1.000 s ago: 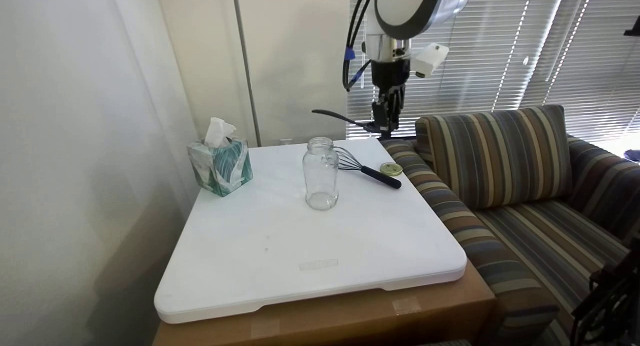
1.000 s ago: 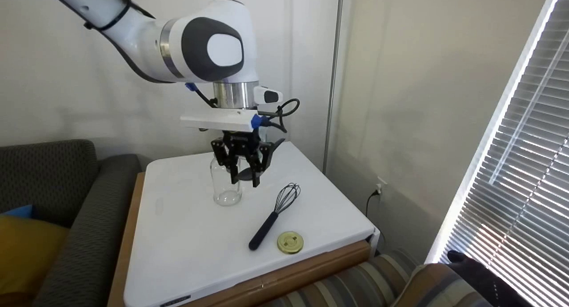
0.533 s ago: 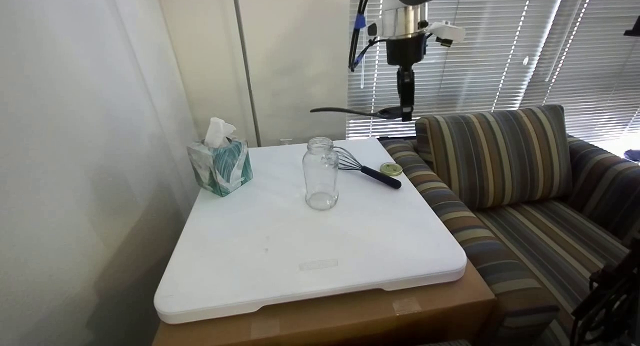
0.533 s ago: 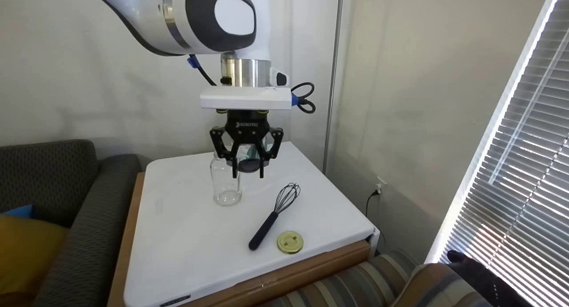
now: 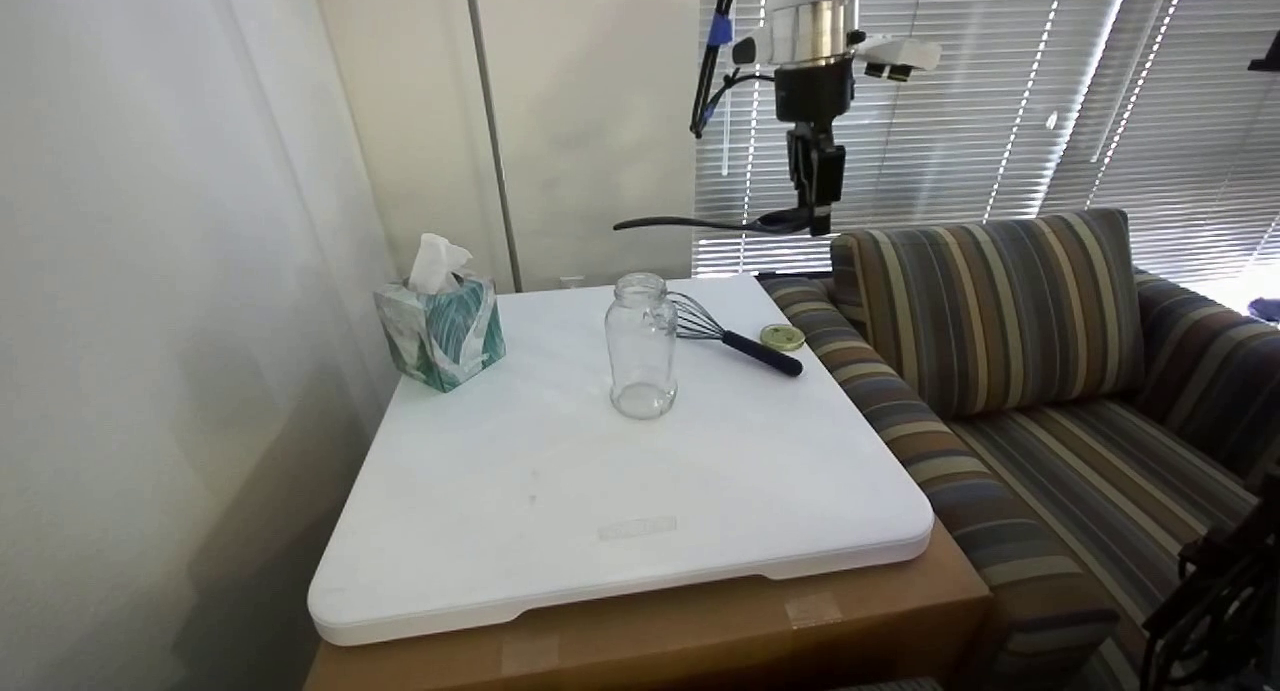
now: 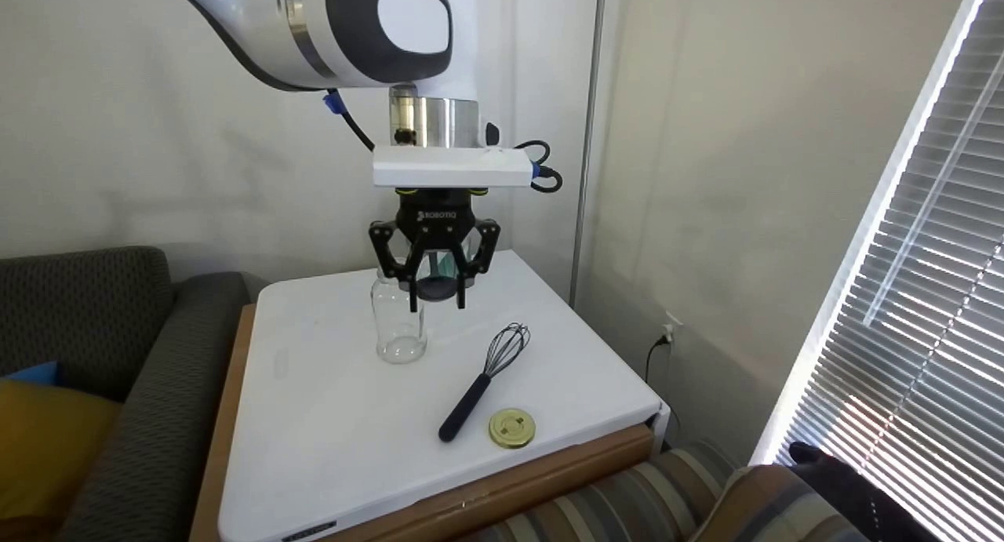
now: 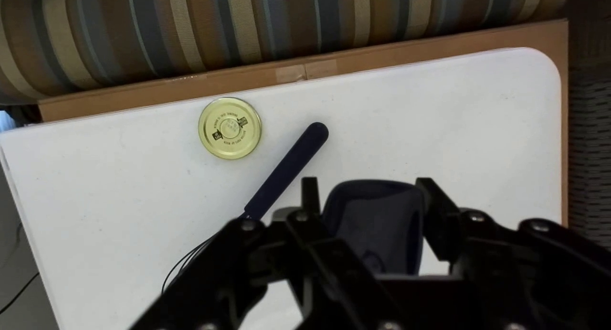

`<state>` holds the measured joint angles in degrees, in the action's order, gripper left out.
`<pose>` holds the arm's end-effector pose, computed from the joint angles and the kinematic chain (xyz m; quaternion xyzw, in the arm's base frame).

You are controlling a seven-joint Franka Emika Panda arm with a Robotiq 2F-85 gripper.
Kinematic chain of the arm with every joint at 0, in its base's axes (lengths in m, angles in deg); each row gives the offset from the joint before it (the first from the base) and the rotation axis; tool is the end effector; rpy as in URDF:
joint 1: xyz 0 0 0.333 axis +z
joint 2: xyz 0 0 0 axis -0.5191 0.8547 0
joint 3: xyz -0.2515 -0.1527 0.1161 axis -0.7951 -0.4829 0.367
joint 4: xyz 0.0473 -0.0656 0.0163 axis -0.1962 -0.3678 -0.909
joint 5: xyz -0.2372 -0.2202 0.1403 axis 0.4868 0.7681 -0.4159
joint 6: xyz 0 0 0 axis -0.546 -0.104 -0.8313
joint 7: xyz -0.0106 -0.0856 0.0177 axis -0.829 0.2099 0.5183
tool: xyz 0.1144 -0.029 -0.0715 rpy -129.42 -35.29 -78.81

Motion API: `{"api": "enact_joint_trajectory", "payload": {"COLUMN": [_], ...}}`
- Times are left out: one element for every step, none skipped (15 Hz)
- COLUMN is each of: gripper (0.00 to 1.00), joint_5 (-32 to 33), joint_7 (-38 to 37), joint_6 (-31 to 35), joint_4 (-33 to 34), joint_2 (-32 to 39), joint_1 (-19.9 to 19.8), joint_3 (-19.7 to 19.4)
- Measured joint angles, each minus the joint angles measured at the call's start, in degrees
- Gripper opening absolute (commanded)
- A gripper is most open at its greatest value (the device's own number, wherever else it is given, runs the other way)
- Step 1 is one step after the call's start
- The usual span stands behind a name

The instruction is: Move the whisk to the right, remove the spoon from the cup and put it beside the whisk

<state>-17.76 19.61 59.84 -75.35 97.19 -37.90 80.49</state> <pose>0.6158 -0.0535 0.2763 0.9078 0.4138 -0.0652 0.0178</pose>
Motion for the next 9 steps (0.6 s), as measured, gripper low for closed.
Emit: {"api": "enact_joint_trajectory", "payload": {"gripper": [0.27, 0.27, 0.27, 0.27, 0.27, 0.27, 0.27, 0.27, 0.27], "joint_5": [0.0, 0.67, 1.9, 3.24, 4.71, 6.13, 7.39, 8.46, 9.52], "joint_7": [-0.07, 0.78, 2.73, 4.7, 6.69, 8.71, 11.07, 13.37, 15.92], "joint_6": [0.01, 0.25, 0.24, 0.14, -0.05, -0.39, -0.94, -1.44, -1.78], "joint_4": [0.01, 0.03, 0.18, 0.5, 1.03, 1.76, 2.63, 3.51, 4.39], "joint_2": [0.03, 0.05, 0.05, 0.05, 0.07, 0.11, 0.18, 0.27, 0.42], "joint_1": [0.05, 0.2, 0.42, 0.68, 0.94, 1.16, 1.34, 1.49, 1.57], "joint_3": [-0.01, 0.0, 0.0, 0.0, 0.0, 0.0, 0.0, -0.01, -0.02]}}
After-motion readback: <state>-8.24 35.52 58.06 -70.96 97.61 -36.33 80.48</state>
